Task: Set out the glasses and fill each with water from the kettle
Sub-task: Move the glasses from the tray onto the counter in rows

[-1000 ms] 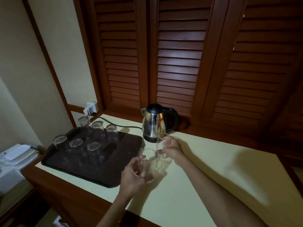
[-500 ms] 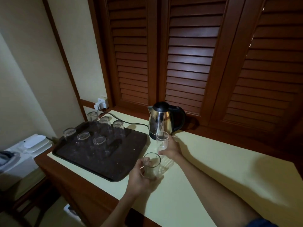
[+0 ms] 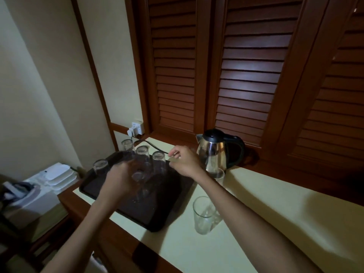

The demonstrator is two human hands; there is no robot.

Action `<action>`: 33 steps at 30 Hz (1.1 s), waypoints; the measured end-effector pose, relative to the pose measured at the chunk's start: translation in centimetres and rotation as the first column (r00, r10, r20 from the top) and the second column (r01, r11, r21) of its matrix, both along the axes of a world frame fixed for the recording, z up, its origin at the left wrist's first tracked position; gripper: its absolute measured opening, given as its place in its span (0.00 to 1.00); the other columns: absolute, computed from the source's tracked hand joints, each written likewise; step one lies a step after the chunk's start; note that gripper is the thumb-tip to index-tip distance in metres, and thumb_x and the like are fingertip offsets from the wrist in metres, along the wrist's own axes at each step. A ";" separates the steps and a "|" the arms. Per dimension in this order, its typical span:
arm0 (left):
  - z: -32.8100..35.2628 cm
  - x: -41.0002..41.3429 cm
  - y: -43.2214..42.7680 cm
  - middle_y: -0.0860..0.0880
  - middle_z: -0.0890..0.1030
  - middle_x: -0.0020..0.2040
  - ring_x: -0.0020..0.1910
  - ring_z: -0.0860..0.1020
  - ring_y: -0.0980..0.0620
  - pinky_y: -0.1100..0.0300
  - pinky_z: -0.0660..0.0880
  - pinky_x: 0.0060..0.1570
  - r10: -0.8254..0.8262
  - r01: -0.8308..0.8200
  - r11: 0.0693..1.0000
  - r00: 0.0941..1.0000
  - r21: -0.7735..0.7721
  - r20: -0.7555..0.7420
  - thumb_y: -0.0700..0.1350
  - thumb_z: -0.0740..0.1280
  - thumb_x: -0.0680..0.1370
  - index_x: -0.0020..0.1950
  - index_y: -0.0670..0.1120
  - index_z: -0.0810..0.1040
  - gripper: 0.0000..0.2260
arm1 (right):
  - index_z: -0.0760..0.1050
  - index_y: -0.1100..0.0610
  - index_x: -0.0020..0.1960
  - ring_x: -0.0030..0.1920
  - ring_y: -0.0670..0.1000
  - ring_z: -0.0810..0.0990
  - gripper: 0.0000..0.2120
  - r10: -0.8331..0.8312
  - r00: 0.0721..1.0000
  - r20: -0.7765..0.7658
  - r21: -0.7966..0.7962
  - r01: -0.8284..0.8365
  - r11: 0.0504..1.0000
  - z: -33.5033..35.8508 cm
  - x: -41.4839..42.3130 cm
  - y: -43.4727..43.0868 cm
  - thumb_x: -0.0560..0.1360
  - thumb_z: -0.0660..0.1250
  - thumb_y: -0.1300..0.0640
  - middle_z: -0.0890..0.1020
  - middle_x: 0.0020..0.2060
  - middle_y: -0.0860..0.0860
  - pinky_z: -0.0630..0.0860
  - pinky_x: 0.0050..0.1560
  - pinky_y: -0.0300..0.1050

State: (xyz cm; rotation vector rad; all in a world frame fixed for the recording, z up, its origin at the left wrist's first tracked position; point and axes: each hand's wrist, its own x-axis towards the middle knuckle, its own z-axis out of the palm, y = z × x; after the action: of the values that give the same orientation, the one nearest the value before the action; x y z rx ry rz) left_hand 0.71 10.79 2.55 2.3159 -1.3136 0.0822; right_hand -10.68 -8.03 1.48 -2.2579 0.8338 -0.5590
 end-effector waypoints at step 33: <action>1.4 6.6 -6.3 0.47 0.82 0.62 0.59 0.82 0.44 0.47 0.80 0.62 0.081 0.011 0.847 0.985 0.531 -0.150 0.62 0.76 0.71 0.67 0.51 0.79 0.28 | 0.80 0.59 0.54 0.55 0.58 0.86 0.21 -0.126 0.981 -0.147 0.270 0.162 0.949 -3.1 9.2 -5.9 0.65 0.84 0.61 0.85 0.52 0.57 0.83 0.49 0.52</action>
State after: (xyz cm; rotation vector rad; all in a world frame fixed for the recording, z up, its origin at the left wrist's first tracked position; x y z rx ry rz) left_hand 7.34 4.49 3.94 2.7236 -1.3283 -0.5224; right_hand -1.51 -13.90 -1.62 -1.9987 1.0782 -0.3374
